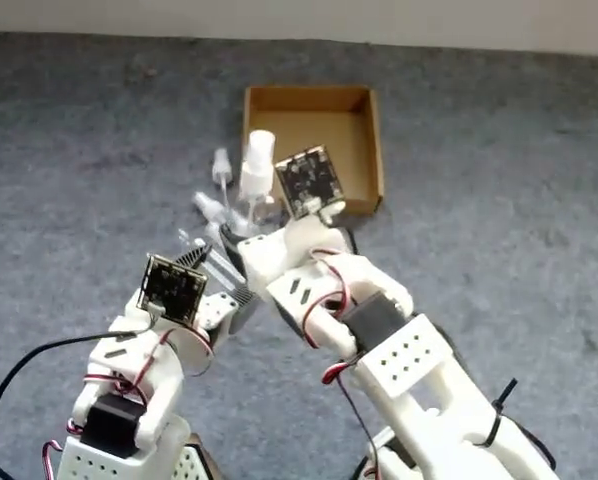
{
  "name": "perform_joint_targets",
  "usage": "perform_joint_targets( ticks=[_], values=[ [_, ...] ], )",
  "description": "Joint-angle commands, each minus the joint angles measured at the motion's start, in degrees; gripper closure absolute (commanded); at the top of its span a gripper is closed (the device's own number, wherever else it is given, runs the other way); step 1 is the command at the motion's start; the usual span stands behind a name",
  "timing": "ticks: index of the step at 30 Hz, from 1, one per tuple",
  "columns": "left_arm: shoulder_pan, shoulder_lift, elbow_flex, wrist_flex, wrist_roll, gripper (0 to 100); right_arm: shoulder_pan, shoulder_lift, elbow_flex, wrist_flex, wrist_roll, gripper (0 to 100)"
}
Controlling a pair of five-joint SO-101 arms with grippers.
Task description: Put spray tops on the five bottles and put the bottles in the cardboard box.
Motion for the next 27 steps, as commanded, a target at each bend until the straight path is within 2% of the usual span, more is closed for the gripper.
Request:
perform_joint_targets(
  ticks=[1,10,15,24,27],
  values=[
    [-2.51,0.31,0.92,-1.93,-0.62,76,2.07,-0.57,-3.21,0.57,0.97,99.5],
    [-2.51,0.22,1.36,-1.58,-0.62,76,2.42,0.13,-3.56,0.13,1.05,99.5],
    [-2.24,0.22,1.36,-1.58,-0.53,76,7.69,3.56,-8.57,-6.02,1.05,99.5],
    [-2.51,0.22,2.86,-1.85,-0.62,76,13.76,35.12,-36.70,-14.11,1.58,99.5],
    [-2.51,0.22,3.03,-1.85,-0.62,76,13.76,49.19,-47.78,-17.27,9.49,99.5]
  ],
)
